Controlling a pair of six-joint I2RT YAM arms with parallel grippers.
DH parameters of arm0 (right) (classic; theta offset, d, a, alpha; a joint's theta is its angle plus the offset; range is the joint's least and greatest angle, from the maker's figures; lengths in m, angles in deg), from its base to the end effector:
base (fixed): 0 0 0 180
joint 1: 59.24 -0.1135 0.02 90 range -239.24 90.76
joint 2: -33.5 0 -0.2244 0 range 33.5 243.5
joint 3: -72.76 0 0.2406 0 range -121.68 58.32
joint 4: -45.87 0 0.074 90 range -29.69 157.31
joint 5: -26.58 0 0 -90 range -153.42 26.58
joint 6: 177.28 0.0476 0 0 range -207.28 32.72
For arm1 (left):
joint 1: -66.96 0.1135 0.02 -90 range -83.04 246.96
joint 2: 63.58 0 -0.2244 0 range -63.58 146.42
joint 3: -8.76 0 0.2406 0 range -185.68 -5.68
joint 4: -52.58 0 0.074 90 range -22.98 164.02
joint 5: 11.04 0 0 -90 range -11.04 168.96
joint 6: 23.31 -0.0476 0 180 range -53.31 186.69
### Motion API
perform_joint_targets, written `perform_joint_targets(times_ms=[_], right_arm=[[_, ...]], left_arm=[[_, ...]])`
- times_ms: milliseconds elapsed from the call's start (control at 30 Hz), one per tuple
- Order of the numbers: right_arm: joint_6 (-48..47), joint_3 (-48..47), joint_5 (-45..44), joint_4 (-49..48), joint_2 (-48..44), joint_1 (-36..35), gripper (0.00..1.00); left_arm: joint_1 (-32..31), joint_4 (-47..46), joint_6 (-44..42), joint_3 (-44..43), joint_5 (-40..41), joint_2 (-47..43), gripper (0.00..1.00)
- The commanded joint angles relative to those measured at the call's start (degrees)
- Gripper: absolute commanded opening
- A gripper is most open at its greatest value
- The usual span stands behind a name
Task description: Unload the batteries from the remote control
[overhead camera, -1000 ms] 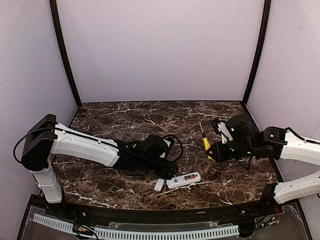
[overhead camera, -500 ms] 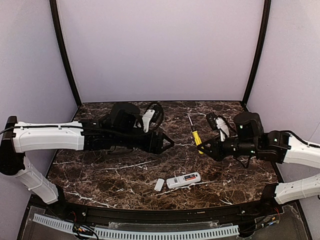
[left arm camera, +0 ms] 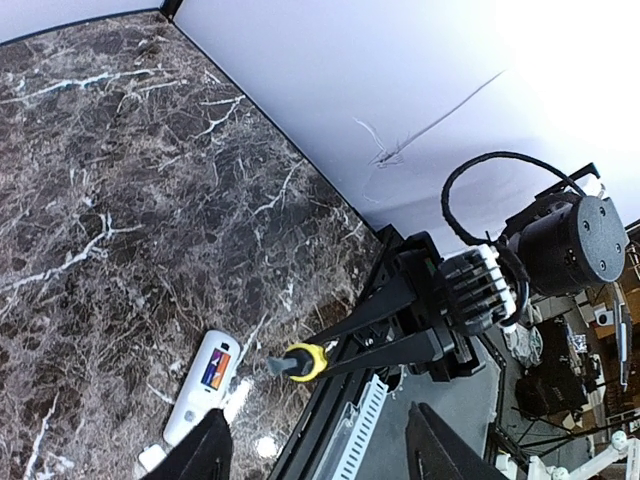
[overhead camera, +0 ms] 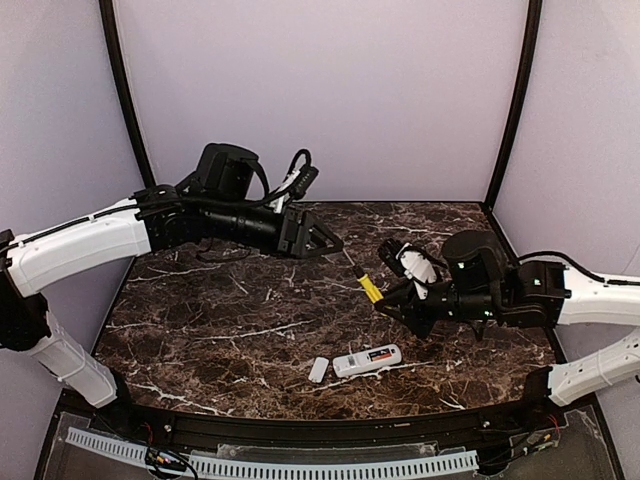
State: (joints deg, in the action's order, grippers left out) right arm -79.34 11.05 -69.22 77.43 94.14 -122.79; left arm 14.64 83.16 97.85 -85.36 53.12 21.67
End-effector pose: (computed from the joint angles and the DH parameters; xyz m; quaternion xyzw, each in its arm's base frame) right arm 0.1179 0.2263 0.2520 -0.3822 0.7786 0.2539 0.4279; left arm 0.1961 -0.2879 0.3310 0.2715 0.7699 -0.5023 0.2850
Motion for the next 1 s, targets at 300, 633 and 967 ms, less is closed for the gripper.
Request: perform_joint_targets(times_ms=[300, 633, 967], right_arm=[[-6.6, -4.1, -5.3, -2.5, 5.7, -6.0, 0.0], [-6.8, -5.0, -8.3, -2.8, 7.5, -6.8, 0.0], [-7.7, -5.2, -8.6, -2.7, 8.3, -6.9, 0.0]], left_arm=[[3.5, 10.1, -2.2, -0.1, -10.5, -0.2, 0.44], [3.5, 8.0, -1.5, 1.4, -11.1, 1.5, 0.36], [3.5, 6.9, -1.0, 2.0, -11.1, 3.5, 0.29]])
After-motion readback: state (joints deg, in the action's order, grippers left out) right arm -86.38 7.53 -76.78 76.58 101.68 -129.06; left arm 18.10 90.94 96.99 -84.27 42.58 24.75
